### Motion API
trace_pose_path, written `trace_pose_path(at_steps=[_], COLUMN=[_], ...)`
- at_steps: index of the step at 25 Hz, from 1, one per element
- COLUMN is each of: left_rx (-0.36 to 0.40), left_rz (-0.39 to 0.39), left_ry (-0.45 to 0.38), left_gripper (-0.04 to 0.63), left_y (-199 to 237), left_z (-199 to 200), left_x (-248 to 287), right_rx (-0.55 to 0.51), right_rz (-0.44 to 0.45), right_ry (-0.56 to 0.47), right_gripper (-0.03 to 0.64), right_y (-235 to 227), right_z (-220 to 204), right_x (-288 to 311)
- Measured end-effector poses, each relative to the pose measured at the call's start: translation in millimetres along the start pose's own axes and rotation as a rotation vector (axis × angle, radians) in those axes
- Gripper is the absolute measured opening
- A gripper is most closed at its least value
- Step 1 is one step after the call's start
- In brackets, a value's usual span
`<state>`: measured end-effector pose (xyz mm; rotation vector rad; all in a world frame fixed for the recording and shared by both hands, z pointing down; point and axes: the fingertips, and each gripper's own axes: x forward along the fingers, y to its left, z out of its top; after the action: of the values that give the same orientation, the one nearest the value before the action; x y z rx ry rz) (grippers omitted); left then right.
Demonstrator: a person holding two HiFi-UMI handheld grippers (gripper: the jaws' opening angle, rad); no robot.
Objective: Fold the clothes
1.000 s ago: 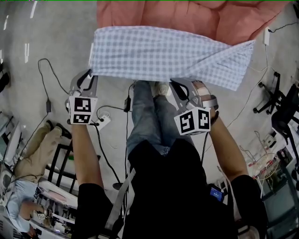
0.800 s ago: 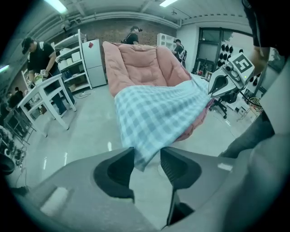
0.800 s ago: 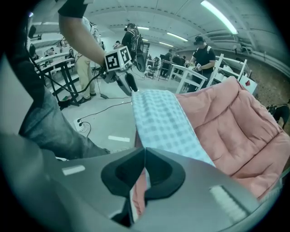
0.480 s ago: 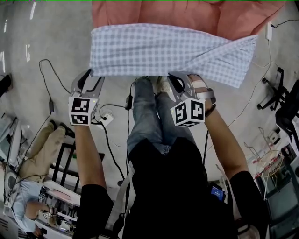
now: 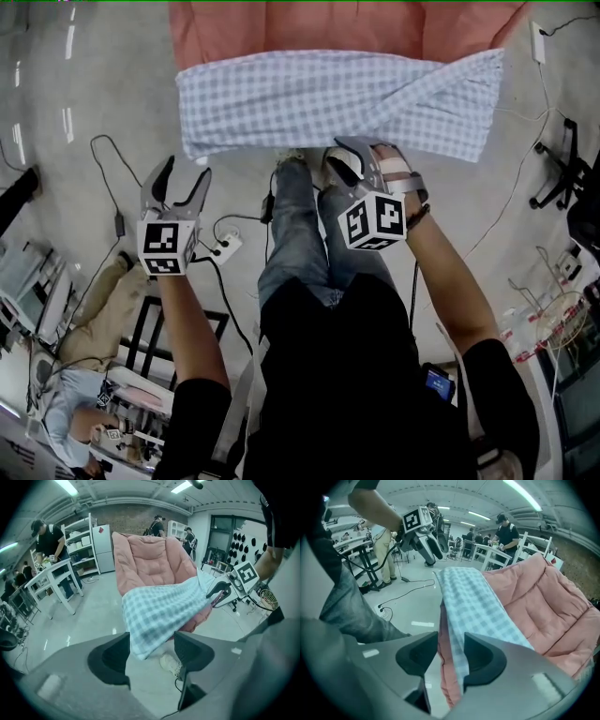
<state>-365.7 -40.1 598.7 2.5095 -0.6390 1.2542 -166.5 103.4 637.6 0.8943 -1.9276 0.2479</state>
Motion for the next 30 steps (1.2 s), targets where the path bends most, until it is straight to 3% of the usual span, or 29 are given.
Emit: trace_pose_path(at_steps=[6,12,17,24,30], left_rx=[0.102,0.184,0.286,0.337,0.378], left_rz=[-0.064,-0.186,-0.292,-0.429,-0.538], left_ry=[-0.068,-0.164,-0.160,-0.174,-0.177], left_gripper=[0.301,0.293,0.293,0.273,0.241], left_y=[-33,-88,-136,-199,-229], left_z=[62,120,151,198,242], left_x=[8,38,65,81,119], right_rx=[0.093,0.193,0.312,0.433,0.502], right_rz=[0.049,-0.027,-0.137,-0.306,-0.465], right_ry=[-0.048,-0.100,-0.074,0.005,0.115], right_gripper=[0.206,0.206,0.202,0.192,0.158], right_y=[14,10,-17,-61,-133], right_z=[5,-19,-61,-124,-182], right_x=[-18,-42,-74,-151,-192])
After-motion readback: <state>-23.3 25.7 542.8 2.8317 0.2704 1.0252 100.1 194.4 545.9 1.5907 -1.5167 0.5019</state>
